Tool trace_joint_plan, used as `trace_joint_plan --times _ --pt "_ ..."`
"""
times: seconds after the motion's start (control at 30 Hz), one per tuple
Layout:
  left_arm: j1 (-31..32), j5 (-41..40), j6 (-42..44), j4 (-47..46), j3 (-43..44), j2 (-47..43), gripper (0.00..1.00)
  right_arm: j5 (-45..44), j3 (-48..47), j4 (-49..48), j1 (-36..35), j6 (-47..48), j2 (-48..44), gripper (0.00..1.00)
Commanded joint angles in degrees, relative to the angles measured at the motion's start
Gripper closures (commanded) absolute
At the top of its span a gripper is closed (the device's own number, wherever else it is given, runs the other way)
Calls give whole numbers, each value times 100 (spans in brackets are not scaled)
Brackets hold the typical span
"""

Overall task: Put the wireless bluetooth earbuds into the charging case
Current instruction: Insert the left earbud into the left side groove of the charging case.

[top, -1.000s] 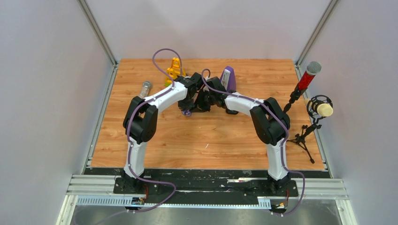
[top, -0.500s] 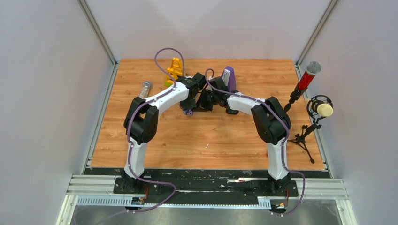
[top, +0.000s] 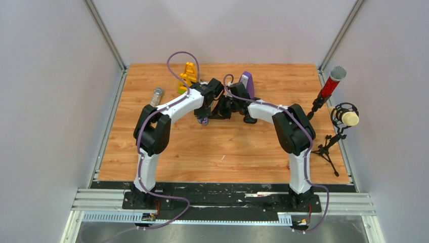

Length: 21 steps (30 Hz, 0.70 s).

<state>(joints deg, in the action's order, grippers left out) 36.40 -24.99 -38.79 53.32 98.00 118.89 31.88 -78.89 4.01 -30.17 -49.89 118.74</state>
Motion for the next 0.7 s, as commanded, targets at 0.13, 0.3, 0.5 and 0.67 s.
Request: trace_joint_plan --times 0.13,0.3,0.5,0.67 --pt "74 -198 10 -101 255 -147 100 -133 93 -140 -23 -10 -234 100" --pt "69 -206 20 -111 246 -147 100 -93 56 -142 -86 12 -218 100" --pt "69 -190 21 -111 234 -147 100 -60 -18 -107 -167 33 -138 100" --pt "69 -196 29 -114 235 -155 100 -115 -45 -45 -189 64 -106 100"
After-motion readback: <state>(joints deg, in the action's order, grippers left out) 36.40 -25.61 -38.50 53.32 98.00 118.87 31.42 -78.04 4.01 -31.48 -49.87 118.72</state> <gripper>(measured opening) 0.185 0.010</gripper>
